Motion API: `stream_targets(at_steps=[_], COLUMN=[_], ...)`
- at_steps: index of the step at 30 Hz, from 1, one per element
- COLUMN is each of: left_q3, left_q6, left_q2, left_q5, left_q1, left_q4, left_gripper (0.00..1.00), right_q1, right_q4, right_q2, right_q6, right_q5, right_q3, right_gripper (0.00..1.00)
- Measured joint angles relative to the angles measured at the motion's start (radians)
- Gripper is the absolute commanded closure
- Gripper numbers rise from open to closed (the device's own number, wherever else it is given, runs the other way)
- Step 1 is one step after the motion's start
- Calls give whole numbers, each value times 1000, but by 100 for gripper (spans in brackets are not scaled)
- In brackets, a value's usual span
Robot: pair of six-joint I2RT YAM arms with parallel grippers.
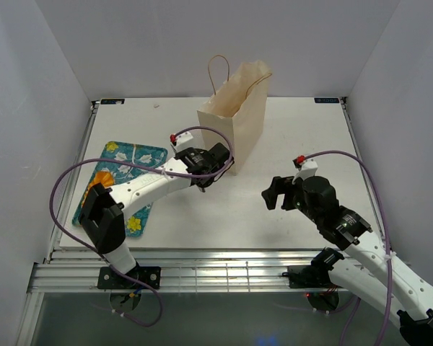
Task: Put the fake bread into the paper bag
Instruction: Pick up the clamp at the center of the board.
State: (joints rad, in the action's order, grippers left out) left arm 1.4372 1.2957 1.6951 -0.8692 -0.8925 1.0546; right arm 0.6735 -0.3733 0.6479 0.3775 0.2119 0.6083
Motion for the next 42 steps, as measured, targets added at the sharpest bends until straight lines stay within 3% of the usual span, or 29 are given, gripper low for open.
stream_targets(at_steps=[3, 11, 16, 21, 28, 29, 36, 42], left_q3=[-60, -371, -287, -122, -108, -116, -135, -135], left_q6=[-21, -3, -2, -136, -330, -346, -428, -468], left_q2=[-85, -557, -405, -186, -168, -168, -168, -168], left_q5=[20, -95, -140, -92, 6, 12, 68, 104], left_q1=[23, 25, 36, 49, 173, 196, 227, 240], left_q4=[25, 55, 183, 235, 269, 274, 290, 291], left_gripper=[100, 100, 100, 96, 94, 86, 61, 53], right_q1=[0, 0, 0, 0, 0, 0, 0, 0], right_q4=[1, 9, 8, 9, 26, 29, 36, 48], right_q2=[0, 18, 31, 35, 33, 33, 33, 35], right_q6=[-4, -16, -34, -40, -37, -37, -37, -36], right_q5=[-5, -29, -36, -63, -99, -103, -114, -124], right_q3=[24, 29, 30, 33, 33, 33, 33, 33], right_gripper=[5, 4, 4, 4, 4, 4, 4, 4])
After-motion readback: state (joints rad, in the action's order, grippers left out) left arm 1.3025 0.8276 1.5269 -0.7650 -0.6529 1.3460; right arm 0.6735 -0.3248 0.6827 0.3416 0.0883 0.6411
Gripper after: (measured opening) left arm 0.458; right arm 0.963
